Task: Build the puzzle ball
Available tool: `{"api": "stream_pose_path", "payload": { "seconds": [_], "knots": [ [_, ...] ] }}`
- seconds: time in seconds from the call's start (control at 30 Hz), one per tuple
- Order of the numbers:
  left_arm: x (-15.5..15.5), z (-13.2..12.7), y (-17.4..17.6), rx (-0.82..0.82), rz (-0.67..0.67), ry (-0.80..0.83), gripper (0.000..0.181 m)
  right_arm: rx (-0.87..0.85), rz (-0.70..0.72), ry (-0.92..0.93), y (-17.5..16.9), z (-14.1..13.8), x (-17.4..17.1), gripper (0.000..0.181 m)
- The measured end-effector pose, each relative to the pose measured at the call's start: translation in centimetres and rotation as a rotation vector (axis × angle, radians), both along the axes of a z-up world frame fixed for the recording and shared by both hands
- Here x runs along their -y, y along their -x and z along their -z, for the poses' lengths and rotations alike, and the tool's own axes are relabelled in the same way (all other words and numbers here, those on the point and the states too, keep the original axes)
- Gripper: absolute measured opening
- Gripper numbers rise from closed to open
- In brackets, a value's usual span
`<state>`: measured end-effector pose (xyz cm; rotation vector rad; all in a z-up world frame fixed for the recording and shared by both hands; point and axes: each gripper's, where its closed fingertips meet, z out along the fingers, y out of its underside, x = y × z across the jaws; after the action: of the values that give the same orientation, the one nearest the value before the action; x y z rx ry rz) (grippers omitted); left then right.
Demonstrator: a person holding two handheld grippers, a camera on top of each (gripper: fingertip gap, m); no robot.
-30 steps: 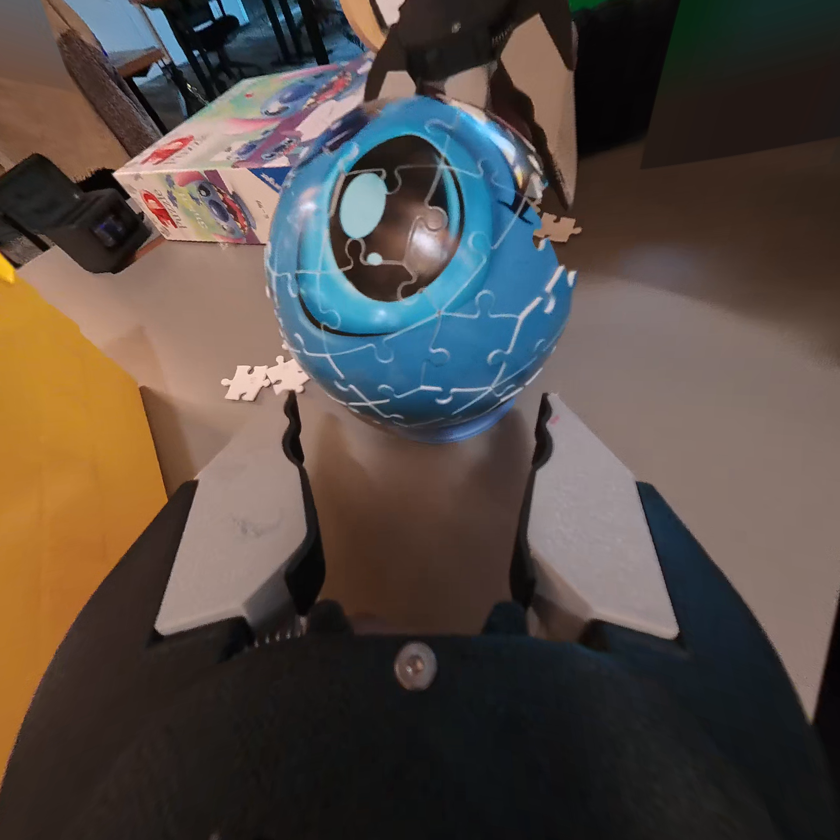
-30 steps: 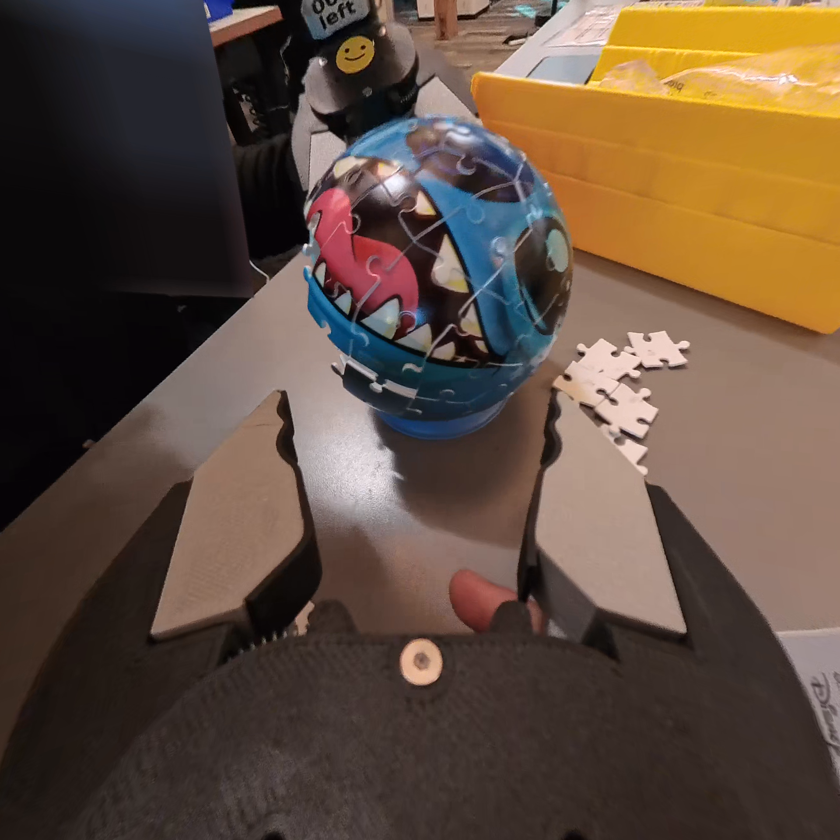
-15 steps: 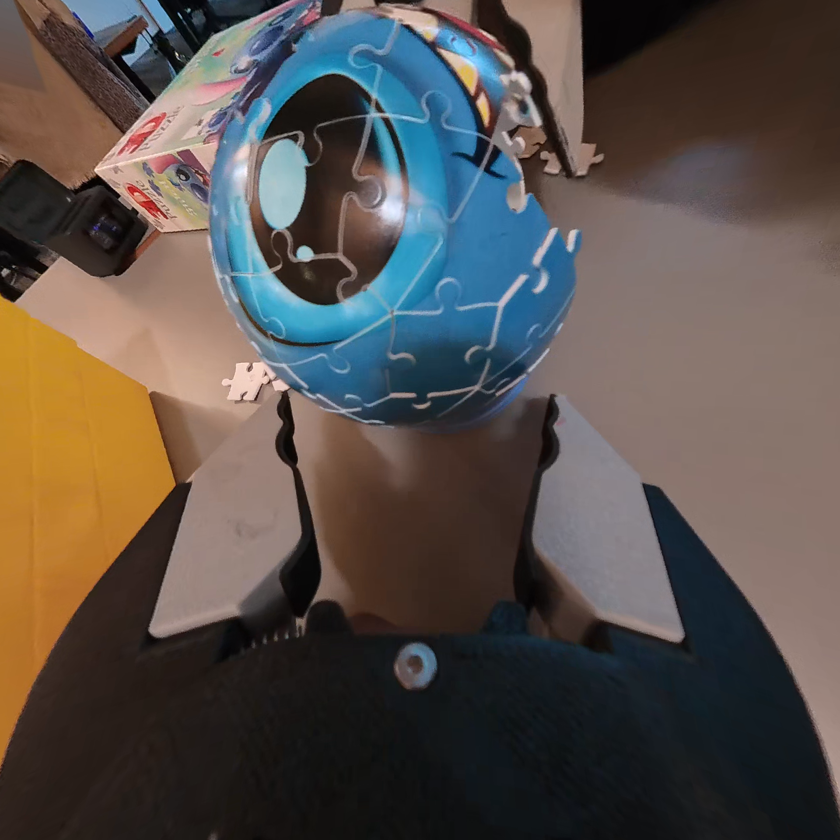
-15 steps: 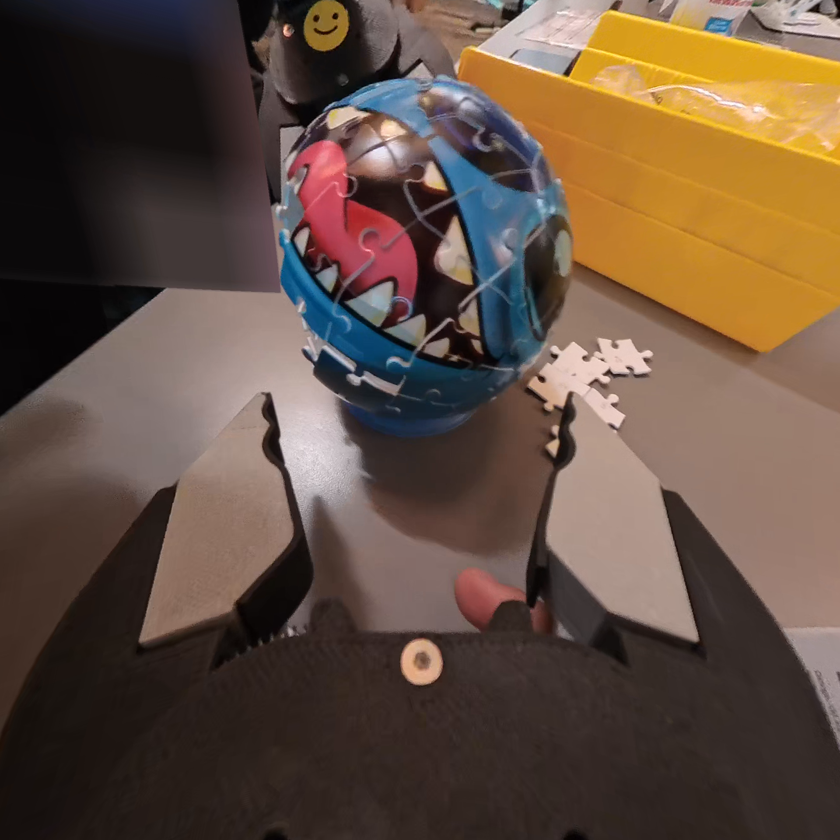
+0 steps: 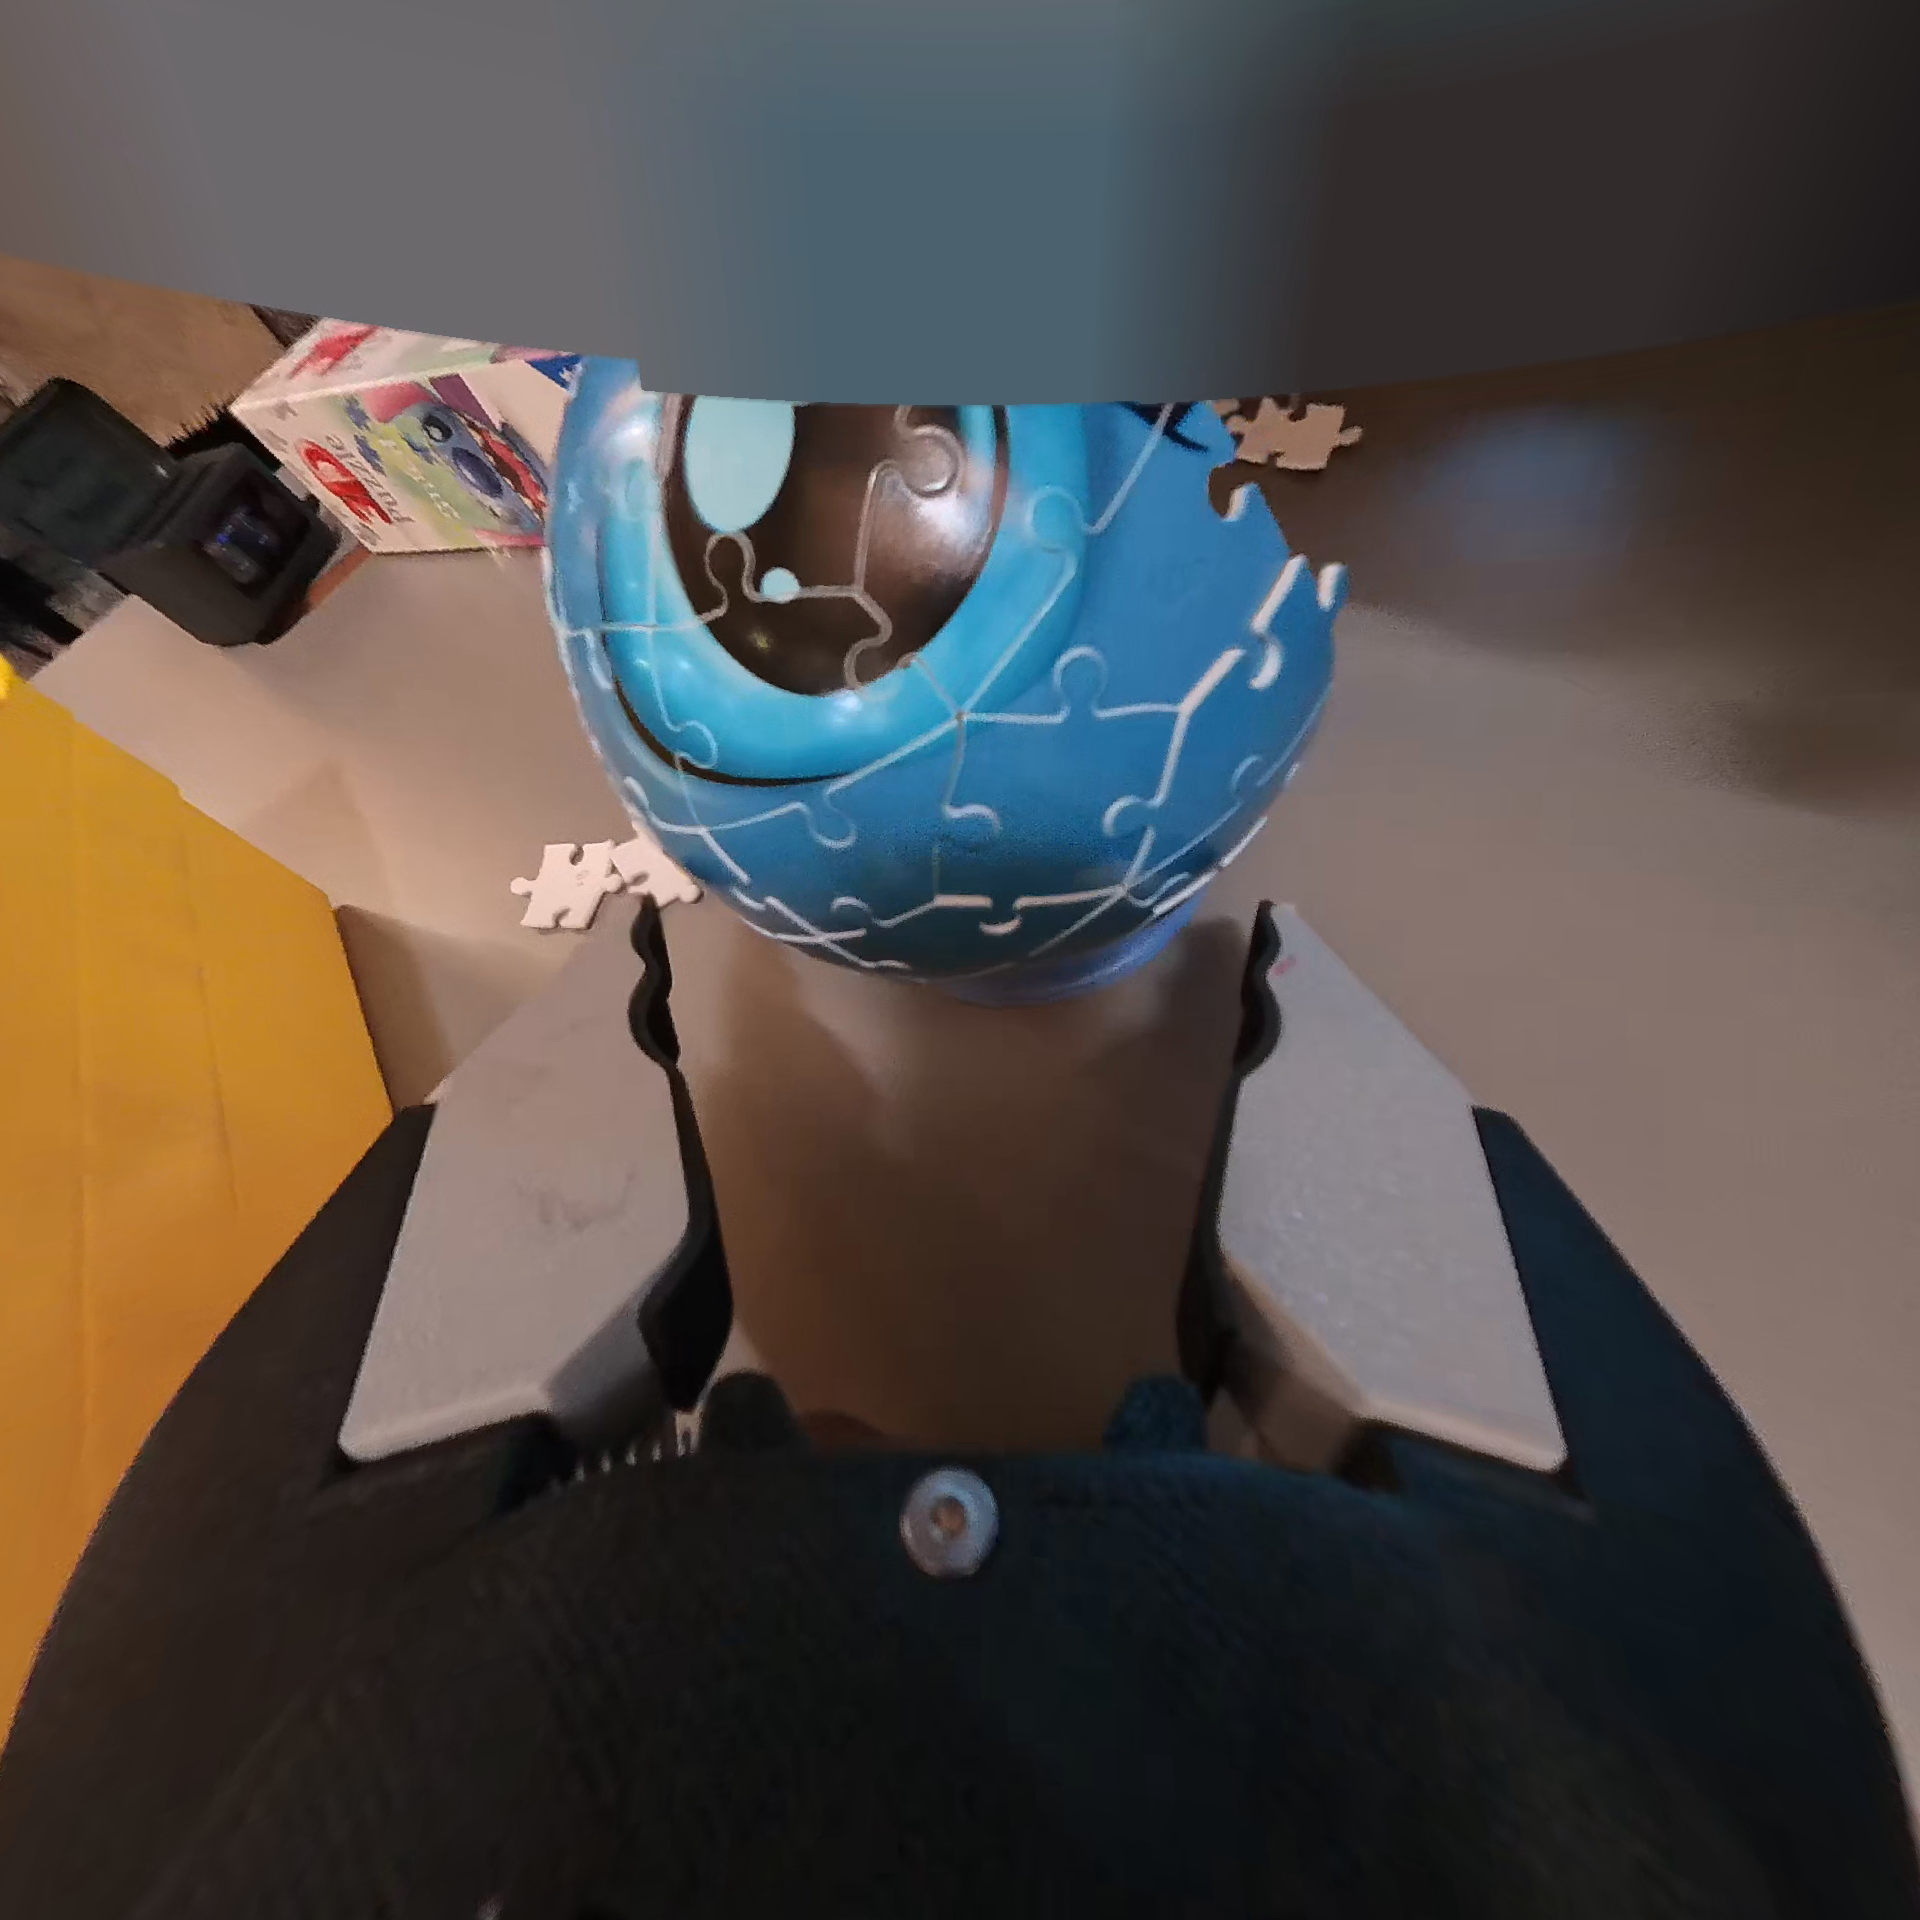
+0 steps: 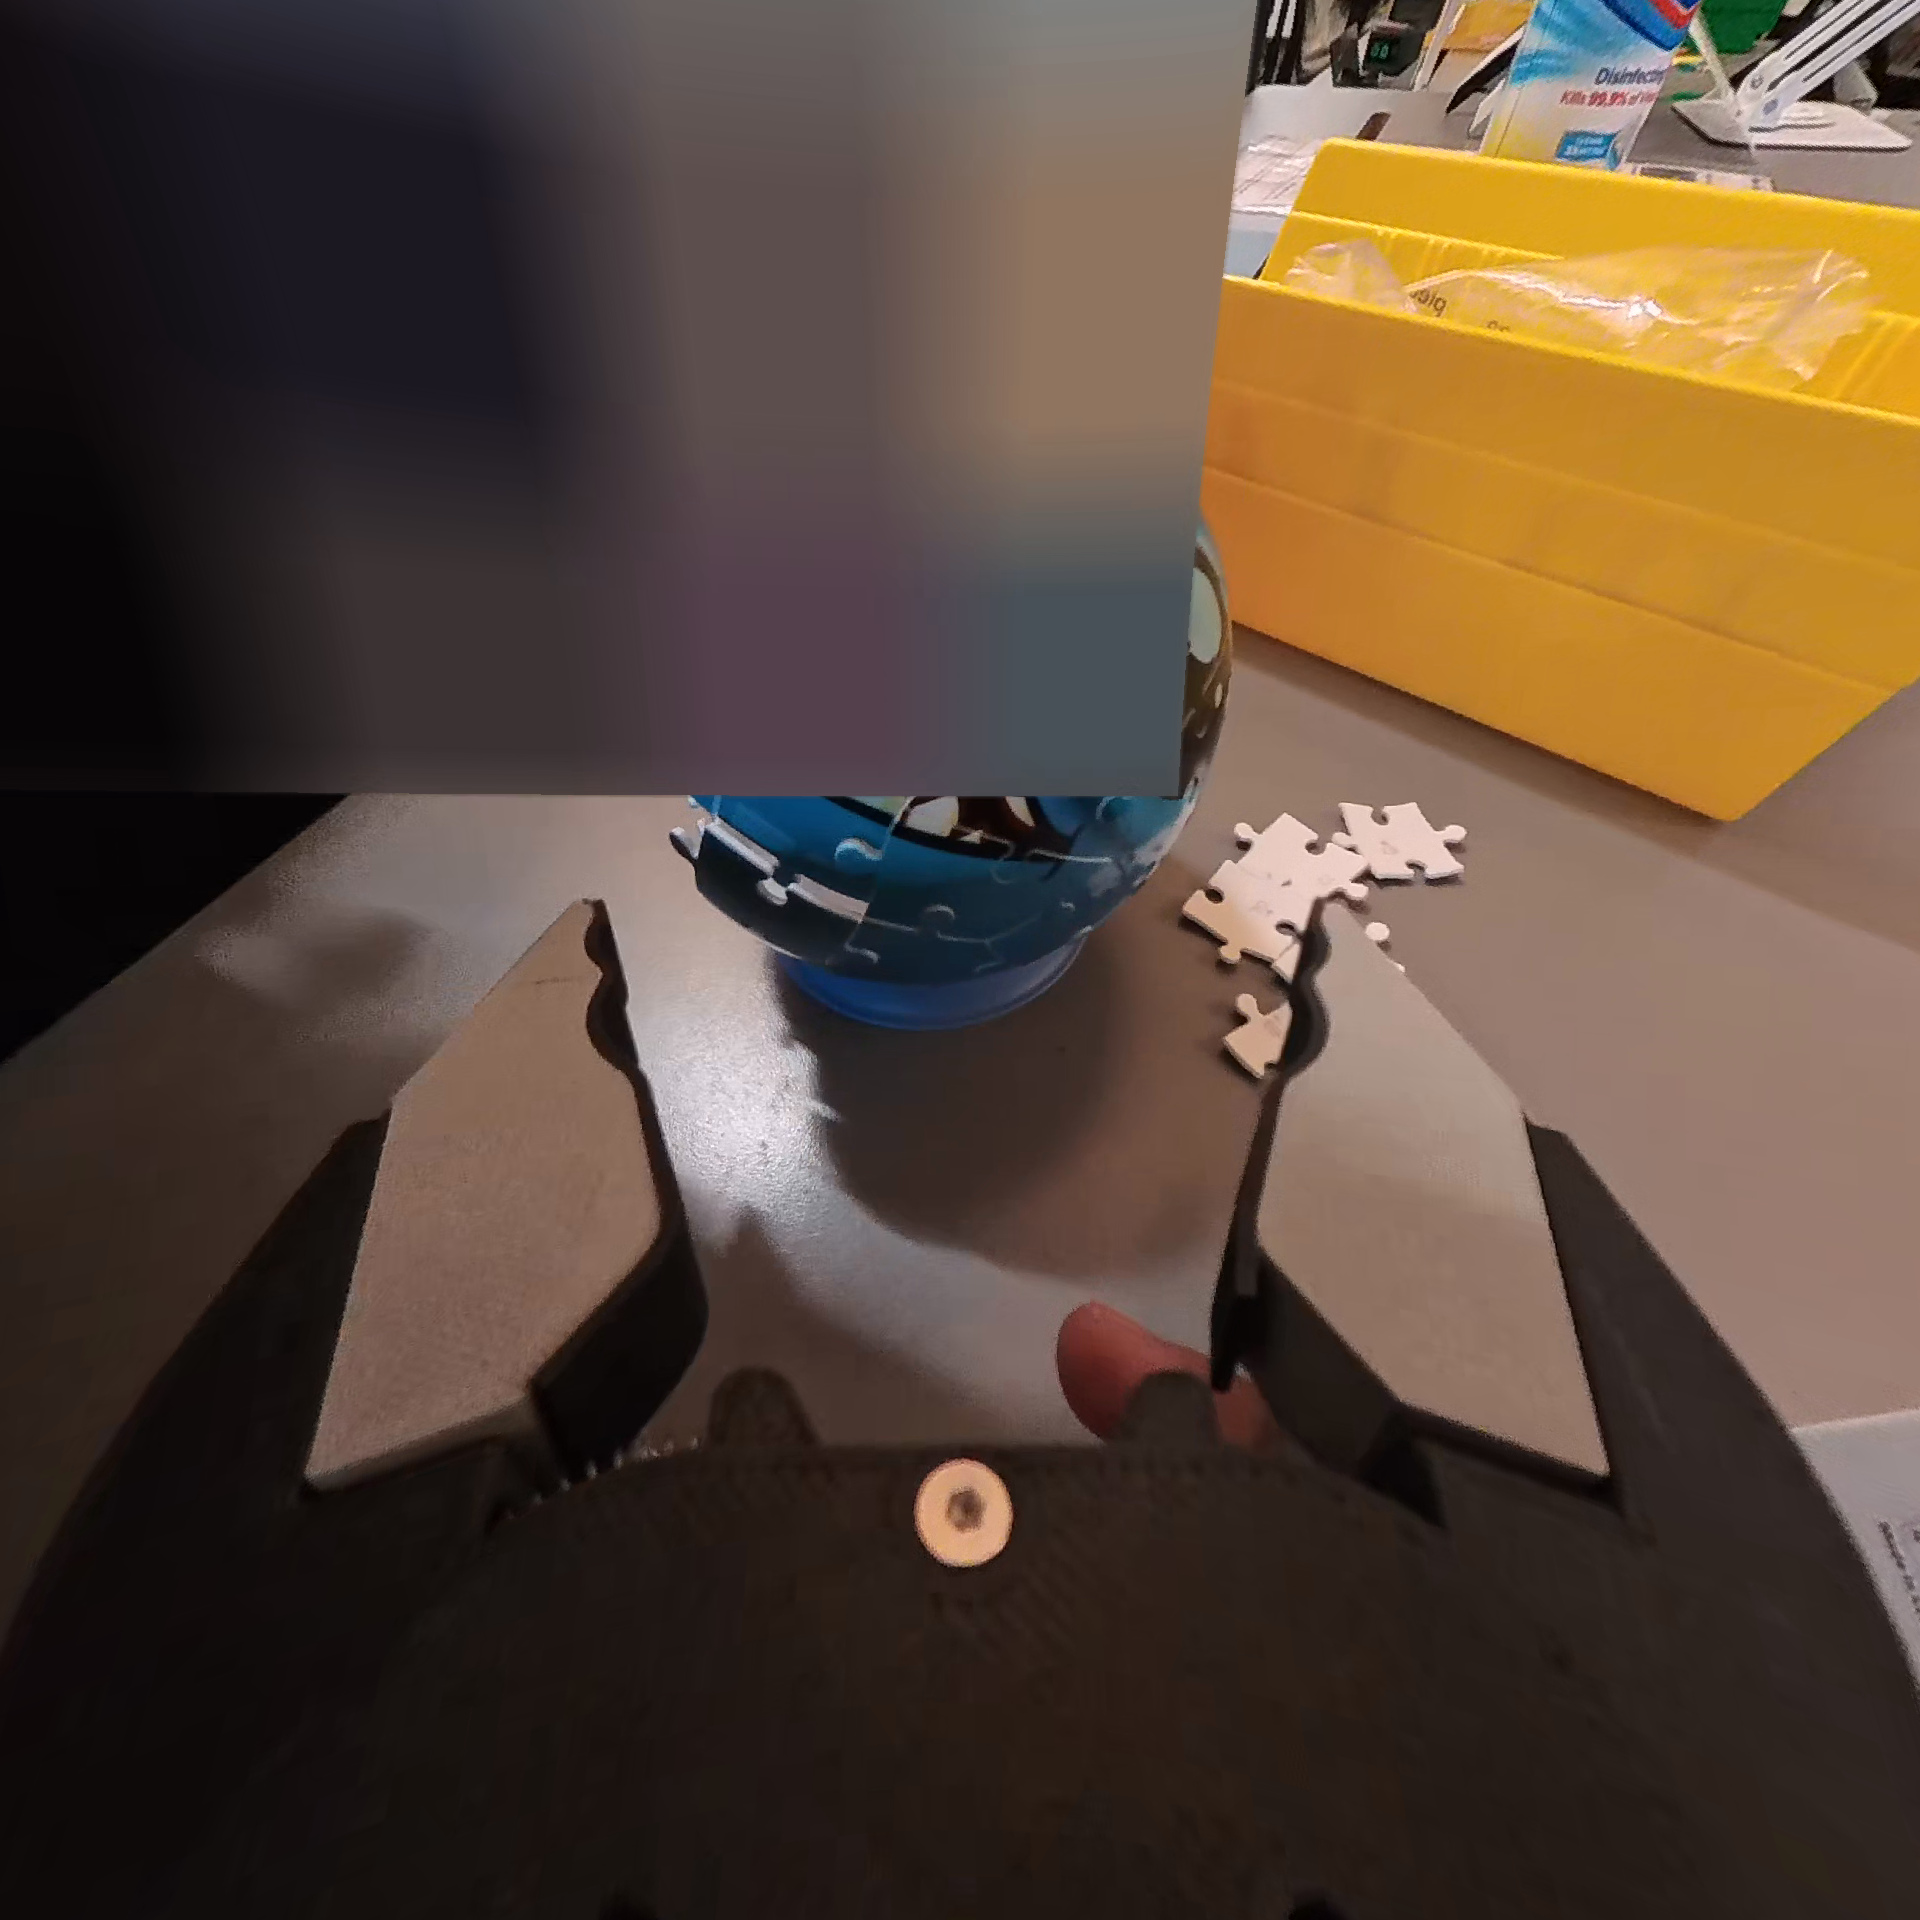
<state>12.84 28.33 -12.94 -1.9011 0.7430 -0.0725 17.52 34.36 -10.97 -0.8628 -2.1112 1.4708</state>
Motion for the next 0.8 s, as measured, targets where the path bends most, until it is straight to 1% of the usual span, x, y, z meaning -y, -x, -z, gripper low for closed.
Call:
{"api": "stream_pose_path", "payload": {
  "seconds": [0.13, 0.2, 0.27, 0.3, 0.4, 0.53, 0.7, 0.8],
  "knots": [
    [0.0, -0.6, 0.2, 0.02, -0.01, -0.033, 0.108, -0.004, 0.031, -0.024, 0.2, 0.2, -0.1, 0.127],
    [0.0, -0.6, 0.3, 0.005, -0.017, -0.042, 0.108, 0.006, 0.033, -0.036, 0.0, 0.4, -0.1, 0.123],
    [0.0, -0.6, 0.3, -0.006, -0.022, -0.051, 0.106, 0.015, 0.056, -0.086, -0.1, 0.7, -0.4, 0.121],
    [0.0, -0.7, 0.3, -0.008, -0.022, -0.06, 0.106, 0.007, 0.073, -0.091, -0.2, 0.4, -0.6, 0.121],
    [0.2, -1.1, 0.3, -0.011, -0.021, -0.098, 0.104, -0.004, 0.074, 0.01, -1.0, -1.2, -0.7, 0.11],
    [0.2, -1.3, 0.3, -0.009, -0.025, -0.11, 0.102, -0.003, 0.088, 0.084, -2.1, -1.4, -0.9, 0.107],
    [0.2, -1.2, 0.3, -0.041, -0.035, -0.124, 0.101, -0.089, 0.146, 0.228, -3.0, -4.2, -2.8, 0.103],
    [0.1, -1.2, 0.4, -0.038, -0.044, -0.123, 0.101, -0.097, 0.176, 0.248, -3.0, -4.0, -3.6, 0.1]
  ]
}}
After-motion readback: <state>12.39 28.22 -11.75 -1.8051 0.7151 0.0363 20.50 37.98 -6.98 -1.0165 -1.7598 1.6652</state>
